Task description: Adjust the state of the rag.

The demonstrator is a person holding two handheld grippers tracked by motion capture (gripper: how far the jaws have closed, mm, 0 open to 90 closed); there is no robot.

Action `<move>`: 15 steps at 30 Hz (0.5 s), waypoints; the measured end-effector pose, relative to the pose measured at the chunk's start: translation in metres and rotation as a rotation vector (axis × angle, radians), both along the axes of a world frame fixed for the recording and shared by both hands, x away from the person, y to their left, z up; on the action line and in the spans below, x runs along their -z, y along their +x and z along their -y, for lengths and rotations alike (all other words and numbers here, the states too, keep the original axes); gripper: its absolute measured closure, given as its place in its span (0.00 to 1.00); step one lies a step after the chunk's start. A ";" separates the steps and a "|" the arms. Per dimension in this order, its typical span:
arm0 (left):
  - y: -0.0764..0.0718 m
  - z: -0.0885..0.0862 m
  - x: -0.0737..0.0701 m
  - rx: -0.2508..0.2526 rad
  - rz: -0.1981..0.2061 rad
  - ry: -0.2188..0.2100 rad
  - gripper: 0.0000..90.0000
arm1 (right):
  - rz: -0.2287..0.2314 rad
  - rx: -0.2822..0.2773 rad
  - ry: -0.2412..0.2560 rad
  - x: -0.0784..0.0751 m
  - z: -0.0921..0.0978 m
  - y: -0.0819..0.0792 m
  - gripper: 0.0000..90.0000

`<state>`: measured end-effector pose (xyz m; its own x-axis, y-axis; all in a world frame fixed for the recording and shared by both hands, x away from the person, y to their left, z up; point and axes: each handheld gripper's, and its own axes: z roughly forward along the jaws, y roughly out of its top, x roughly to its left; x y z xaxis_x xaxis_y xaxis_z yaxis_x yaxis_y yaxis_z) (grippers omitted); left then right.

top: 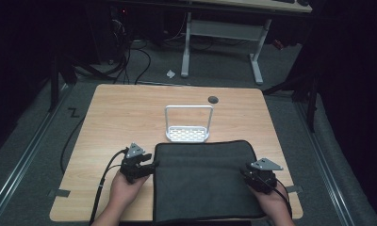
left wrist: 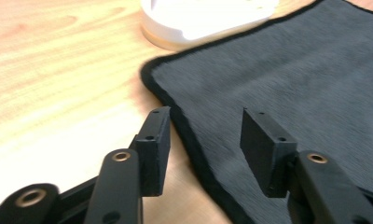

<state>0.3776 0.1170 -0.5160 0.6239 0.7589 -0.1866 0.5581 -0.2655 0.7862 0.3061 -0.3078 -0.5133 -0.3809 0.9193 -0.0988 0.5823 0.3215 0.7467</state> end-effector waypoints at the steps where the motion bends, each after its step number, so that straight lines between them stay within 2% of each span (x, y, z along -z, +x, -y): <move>1: 0.005 0.000 0.000 0.001 -0.026 -0.002 0.54 | 0.004 -0.004 0.000 0.000 -0.001 0.000 0.70; 2: 0.009 0.000 0.000 -0.004 -0.037 -0.003 0.52 | 0.006 -0.011 0.002 -0.001 -0.003 -0.001 0.67; 4: 0.013 0.001 0.000 -0.008 -0.035 -0.003 0.50 | 0.011 -0.028 -0.005 0.000 -0.007 -0.002 0.64; 7: 0.029 0.005 -0.002 -0.020 -0.026 -0.008 0.48 | 0.018 -0.050 -0.011 0.000 -0.012 -0.003 0.62; 12: 0.050 0.015 0.005 -0.030 -0.058 0.017 0.46 | 0.031 -0.078 -0.021 0.000 -0.020 -0.006 0.60; 15: 0.057 0.021 0.009 -0.031 -0.077 0.028 0.49 | 0.027 -0.089 -0.019 0.000 -0.023 -0.007 0.59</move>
